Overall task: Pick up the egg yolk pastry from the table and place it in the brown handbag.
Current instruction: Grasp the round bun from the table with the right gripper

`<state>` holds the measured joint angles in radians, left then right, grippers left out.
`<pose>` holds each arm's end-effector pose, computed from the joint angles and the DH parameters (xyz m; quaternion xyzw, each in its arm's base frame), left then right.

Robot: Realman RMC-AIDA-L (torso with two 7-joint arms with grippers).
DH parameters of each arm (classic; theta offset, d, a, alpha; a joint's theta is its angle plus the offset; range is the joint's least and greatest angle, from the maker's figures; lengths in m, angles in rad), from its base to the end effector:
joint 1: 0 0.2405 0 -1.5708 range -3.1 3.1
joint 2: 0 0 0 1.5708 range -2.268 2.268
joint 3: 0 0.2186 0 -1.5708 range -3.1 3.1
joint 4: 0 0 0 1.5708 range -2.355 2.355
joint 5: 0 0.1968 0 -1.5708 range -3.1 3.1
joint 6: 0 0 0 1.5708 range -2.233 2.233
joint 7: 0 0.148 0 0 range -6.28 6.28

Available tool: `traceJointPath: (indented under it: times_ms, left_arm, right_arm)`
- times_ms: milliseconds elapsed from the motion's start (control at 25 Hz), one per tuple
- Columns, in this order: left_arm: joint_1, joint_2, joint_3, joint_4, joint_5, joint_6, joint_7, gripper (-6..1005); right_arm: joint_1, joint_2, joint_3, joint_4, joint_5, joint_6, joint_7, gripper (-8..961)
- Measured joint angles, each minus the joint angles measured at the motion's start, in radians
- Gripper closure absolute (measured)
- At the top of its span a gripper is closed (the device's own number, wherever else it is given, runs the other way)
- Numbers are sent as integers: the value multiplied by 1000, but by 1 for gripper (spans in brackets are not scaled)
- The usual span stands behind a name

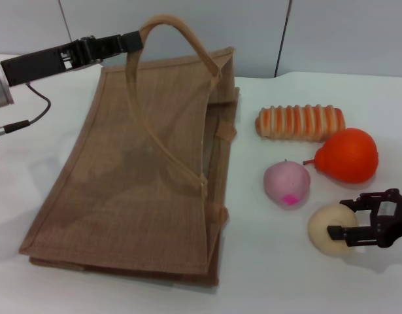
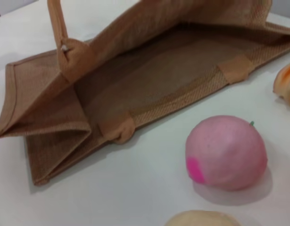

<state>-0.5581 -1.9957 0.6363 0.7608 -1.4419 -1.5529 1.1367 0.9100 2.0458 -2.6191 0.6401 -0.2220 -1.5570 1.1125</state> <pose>-0.1936 0.3467 0.0967 -0.8093 -0.4048 -0.4043 0.1326 0.2730 0.3028 0.0160 -0.9609 0.2438 0.0558 0.1185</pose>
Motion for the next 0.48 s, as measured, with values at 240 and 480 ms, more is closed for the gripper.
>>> traceJointPath:
  times_ms: [240, 480]
  left_arm:
    - [0, 0, 0, 0, 1, 0, 0, 888]
    - [0, 0, 0, 0, 1, -2, -1, 888]
  right_arm:
    - [1, -2, 7, 4, -2, -1, -2, 252]
    - [0, -5, 8, 4, -1, -1, -2, 298]
